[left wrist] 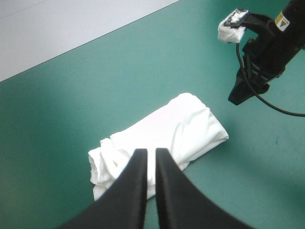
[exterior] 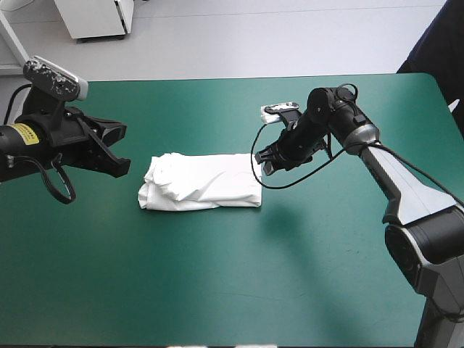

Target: Fold the cloth

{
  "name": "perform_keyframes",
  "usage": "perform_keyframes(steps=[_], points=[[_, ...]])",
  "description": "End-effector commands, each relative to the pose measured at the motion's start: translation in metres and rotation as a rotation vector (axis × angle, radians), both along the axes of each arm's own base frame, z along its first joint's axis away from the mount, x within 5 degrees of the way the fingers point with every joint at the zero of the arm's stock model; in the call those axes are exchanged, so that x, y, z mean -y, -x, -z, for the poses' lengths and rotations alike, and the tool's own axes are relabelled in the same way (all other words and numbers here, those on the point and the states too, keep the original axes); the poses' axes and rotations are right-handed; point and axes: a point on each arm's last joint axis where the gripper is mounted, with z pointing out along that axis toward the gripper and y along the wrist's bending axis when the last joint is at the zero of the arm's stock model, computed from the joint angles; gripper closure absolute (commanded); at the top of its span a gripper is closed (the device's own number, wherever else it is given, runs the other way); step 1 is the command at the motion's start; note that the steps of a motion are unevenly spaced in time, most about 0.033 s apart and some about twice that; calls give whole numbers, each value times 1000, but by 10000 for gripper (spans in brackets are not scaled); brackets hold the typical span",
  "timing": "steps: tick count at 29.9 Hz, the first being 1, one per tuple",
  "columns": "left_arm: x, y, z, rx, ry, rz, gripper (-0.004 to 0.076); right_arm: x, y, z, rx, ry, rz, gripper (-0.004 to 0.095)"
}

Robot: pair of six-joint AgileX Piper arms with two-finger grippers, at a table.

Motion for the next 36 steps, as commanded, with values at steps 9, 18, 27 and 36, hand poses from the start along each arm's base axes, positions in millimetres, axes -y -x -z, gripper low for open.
perform_keyframes(steps=[9,18,27,36], points=[[0,12,-7,4,28,25,470,-17,-21,22,14,-134,-19,382],[1,12,-7,1,36,32,470,-31,-36,51,-25,-239,-1,385],[2,13,-7,-1,46,41,470,-35,-44,72,-43,-238,-3,691],[0,22,-12,24,54,48,470,2,-50,75,-25,-1,-26,917]])
